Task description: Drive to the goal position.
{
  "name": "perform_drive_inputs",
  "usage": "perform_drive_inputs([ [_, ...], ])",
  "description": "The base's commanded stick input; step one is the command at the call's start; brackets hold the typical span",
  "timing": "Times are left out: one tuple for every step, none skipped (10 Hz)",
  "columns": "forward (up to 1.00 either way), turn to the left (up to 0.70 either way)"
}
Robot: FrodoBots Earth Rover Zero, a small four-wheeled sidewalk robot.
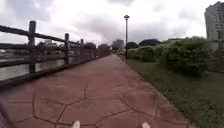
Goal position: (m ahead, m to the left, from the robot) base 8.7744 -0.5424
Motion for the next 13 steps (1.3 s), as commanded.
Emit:
perform_drive_inputs([
  [0.85, 0.10],
  [0.85, 0.10],
  [0.85, 0.04],
  [0.85, -0.18],
  [0.85, -0.24],
  [0.85, -0.24],
  [0.85, -0.24],
  [0.85, -0.24],
  [0.85, -0.24],
  [0.85, -0.08],
  [0.85, 0.10],
  [0.85, 0.10],
  [0.85, 0.10],
])
